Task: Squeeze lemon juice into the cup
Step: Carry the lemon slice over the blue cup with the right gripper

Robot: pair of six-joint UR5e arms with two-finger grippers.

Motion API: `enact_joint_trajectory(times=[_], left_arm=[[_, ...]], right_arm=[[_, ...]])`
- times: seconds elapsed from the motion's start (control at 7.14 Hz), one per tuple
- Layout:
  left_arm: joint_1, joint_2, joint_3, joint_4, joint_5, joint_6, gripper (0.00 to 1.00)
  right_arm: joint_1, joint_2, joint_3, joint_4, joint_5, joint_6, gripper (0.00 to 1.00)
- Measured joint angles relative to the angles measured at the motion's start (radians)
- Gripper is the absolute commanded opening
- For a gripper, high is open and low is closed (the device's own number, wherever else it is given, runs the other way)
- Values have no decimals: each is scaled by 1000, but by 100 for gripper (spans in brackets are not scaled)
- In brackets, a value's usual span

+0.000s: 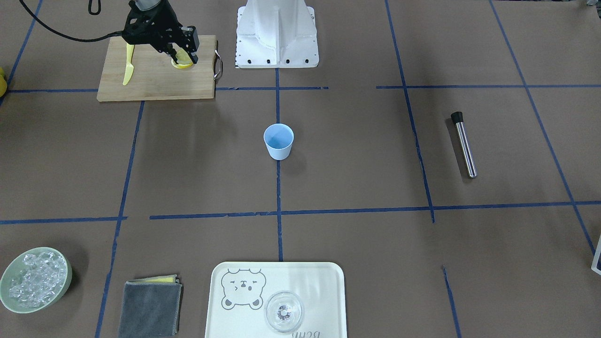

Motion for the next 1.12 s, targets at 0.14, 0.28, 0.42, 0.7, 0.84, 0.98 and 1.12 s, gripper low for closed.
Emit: enact_joint_trajectory(times=[0.14,0.28,0.42,0.7,0.84,0.98,1.12], left_arm=[[0,0,1,-1,0,0,100],[0,0,3,-2,0,0,100],[0,0,3,-3,0,1,100],[0,0,3,-2,0,1,100],[0,0,2,-2,0,1,100],[0,0,0,-2,0,1,100],[0,0,-2,-1,0,0,100]], right_arm=[[69,168,-51,-125,44,-4,56],[122,321,-110,-228,68,-11,56],[163,446,-183,-282,81,-19,56],[212,644,-361,-302,86,-20,57],[226,713,-438,-303,87,-18,57],[236,758,-499,-303,88,-19,57],[240,787,-545,-302,88,-22,57]])
